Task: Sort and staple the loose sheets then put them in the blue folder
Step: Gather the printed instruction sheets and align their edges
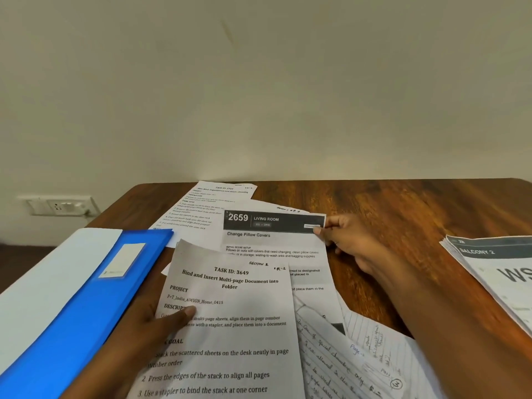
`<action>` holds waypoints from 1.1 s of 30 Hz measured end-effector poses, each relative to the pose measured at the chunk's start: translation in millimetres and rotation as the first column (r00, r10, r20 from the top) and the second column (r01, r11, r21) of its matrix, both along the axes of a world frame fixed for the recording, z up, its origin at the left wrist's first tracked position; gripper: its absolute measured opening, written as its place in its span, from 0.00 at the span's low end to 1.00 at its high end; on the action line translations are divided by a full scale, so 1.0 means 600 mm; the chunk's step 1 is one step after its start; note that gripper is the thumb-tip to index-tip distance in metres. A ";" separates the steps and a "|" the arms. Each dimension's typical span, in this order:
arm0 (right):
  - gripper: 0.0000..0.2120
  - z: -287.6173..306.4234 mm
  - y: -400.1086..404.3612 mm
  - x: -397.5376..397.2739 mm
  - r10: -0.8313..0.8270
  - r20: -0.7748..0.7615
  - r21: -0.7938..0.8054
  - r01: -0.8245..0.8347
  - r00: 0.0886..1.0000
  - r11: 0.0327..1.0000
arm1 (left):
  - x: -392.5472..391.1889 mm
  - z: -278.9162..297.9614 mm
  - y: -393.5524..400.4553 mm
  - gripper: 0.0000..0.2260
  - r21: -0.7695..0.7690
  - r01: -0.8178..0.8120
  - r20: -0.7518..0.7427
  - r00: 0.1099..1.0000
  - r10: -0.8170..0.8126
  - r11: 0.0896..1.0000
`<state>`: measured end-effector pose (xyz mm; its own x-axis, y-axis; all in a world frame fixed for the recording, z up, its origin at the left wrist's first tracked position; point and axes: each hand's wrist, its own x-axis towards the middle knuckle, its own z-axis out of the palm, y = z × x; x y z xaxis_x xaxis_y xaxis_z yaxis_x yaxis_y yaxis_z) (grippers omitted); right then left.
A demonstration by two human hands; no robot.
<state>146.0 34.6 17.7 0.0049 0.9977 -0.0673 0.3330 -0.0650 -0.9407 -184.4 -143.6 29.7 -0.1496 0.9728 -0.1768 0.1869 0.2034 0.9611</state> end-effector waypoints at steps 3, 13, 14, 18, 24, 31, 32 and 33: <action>0.05 0.001 0.003 0.005 0.023 -0.019 -0.024 -0.024 1.000 0.999 | 0.002 0.010 -0.006 0.46 0.000 0.025 0.055 0.998 -0.025 1.000; 0.03 0.006 0.001 0.003 -0.007 -0.035 -0.064 0.005 0.999 0.998 | 0.004 0.012 -0.008 0.52 -0.047 -0.002 0.068 0.998 0.006 0.999; 0.03 0.006 0.002 0.003 -0.007 -0.037 -0.060 0.005 0.999 0.998 | 0.006 0.013 -0.009 0.47 -0.047 -0.023 0.073 0.997 0.026 0.999; 0.06 0.013 -0.009 0.001 0.116 0.015 -0.045 -0.115 0.993 0.992 | -0.001 -0.007 -0.003 0.34 -0.062 -0.047 0.047 0.998 0.050 0.997; 0.04 0.049 -0.014 -0.018 -0.085 -0.220 0.268 0.144 0.972 0.953 | 0.009 -0.004 -0.009 0.11 -0.001 -0.100 0.197 0.975 0.099 0.995; 0.07 0.148 -0.016 -0.004 -0.106 -0.678 0.430 0.509 0.728 0.746 | 0.006 0.011 -0.005 0.13 0.053 -0.209 0.267 0.945 0.187 0.977; 0.06 0.156 -0.019 -0.001 -0.097 -0.697 0.415 0.510 0.711 0.753 | 0.006 0.013 -0.005 0.15 0.062 -0.211 0.271 0.944 0.187 0.976; 0.06 0.161 -0.021 0.001 -0.092 -0.701 0.398 0.495 0.707 0.772 | 0.005 0.015 -0.005 0.15 0.066 -0.215 0.275 0.942 0.190 0.974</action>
